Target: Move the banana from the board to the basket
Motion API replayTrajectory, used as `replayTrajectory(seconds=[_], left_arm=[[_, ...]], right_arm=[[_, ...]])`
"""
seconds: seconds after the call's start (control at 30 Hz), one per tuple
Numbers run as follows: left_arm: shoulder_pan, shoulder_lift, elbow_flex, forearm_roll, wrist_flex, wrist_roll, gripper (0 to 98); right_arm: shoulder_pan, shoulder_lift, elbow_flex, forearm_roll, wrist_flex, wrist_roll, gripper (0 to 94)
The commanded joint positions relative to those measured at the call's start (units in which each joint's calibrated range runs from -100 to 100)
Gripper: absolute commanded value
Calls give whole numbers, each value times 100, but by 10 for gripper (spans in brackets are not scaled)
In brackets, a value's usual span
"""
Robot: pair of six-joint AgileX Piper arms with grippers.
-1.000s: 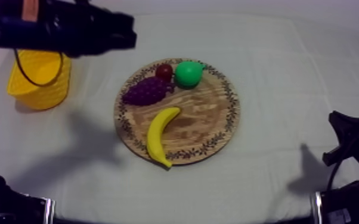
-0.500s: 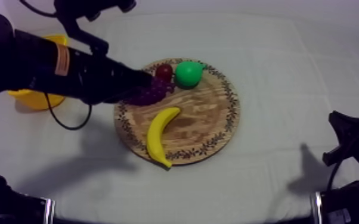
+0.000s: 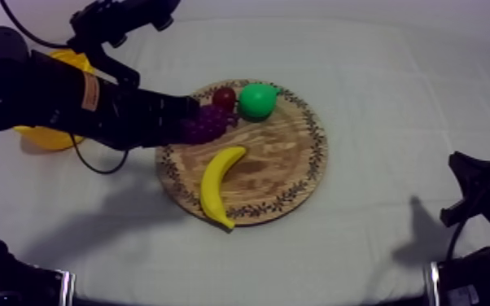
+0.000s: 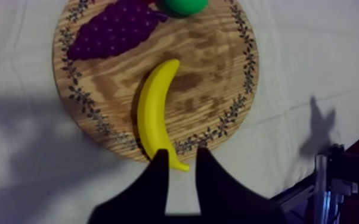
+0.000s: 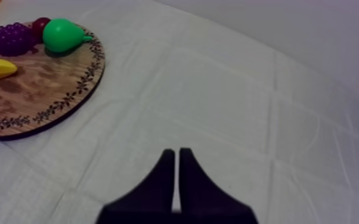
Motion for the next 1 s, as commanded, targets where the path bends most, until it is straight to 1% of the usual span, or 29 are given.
replayTrajectory(seconds=[0.0,0.23,0.47,0.6,0.73,0.8,0.97], left_arm=[[-3,8,17,18,-50,-33,402],[21,61,70,-56,-146,132,496],[33,130,31,-113,-150,185,527],[51,202,135,-120,-286,151,520],[53,261,203,-61,-425,91,480],[78,290,217,-67,-457,99,463],[94,316,269,-72,-500,130,473]], right_arm=[[0,-4,-3,-2,-1,-2,5],[0,-4,-3,-2,-1,-2,5],[0,-4,-3,-2,-1,-2,5],[0,-4,-3,-2,-1,-2,5],[0,-4,-3,-2,-1,-2,5],[0,-4,-3,-2,-1,-2,5],[0,-4,-3,-2,-1,-2,5]])
